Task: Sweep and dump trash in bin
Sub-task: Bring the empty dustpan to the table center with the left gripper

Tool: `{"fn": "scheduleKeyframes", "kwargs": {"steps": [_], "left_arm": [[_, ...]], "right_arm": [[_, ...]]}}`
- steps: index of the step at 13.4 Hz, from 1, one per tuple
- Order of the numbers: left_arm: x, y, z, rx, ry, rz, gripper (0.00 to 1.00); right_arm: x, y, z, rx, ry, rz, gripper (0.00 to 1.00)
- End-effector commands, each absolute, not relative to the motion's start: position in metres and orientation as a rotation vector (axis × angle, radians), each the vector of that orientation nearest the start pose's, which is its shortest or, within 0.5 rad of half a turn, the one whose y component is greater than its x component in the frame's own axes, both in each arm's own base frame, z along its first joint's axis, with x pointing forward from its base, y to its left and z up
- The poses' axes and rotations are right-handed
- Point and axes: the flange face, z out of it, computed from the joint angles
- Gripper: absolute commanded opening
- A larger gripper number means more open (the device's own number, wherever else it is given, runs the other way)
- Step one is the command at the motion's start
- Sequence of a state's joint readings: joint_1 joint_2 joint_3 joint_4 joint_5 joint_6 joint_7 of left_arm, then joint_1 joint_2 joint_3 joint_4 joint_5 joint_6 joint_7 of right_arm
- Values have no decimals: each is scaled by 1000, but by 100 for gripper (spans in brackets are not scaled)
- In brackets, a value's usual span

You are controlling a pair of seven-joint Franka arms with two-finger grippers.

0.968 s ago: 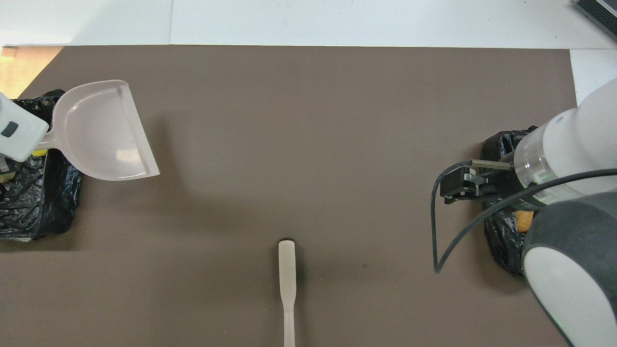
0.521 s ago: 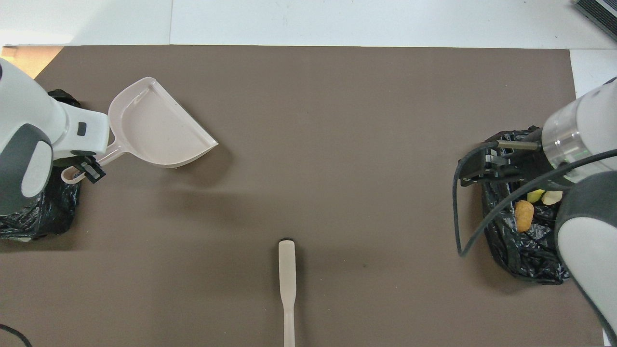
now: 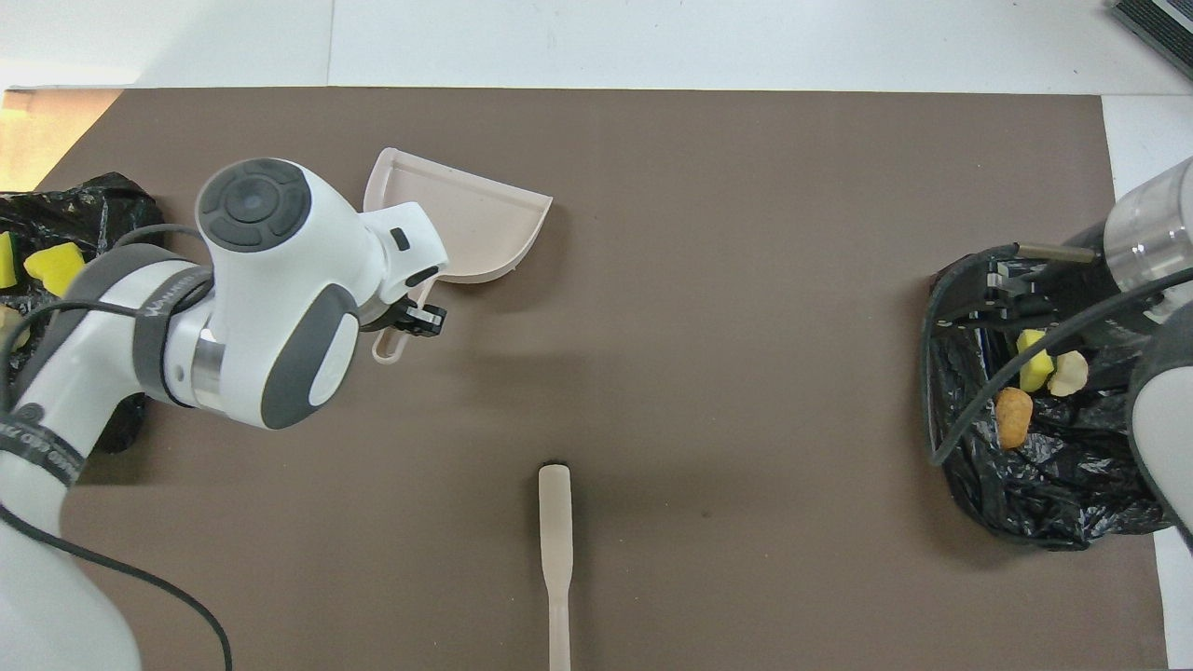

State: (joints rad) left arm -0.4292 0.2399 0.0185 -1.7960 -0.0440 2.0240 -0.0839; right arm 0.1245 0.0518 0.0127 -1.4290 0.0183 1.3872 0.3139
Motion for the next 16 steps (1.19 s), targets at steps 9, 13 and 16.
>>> {"fn": "scheduleKeyframes", "kwargs": {"steps": [9,13,16], "left_arm": [[479,-389,372,-3269,89,-5,99],[518,-343,403,-3260,-19,-13,100],[561,-301,435,-3232,-106,-83,100]], "right_arm": [[518,49,648,-3185,189,216,100],[517,47,650,-3176,187,192,100],[523,49,650,-3161,185,165,100]]}}
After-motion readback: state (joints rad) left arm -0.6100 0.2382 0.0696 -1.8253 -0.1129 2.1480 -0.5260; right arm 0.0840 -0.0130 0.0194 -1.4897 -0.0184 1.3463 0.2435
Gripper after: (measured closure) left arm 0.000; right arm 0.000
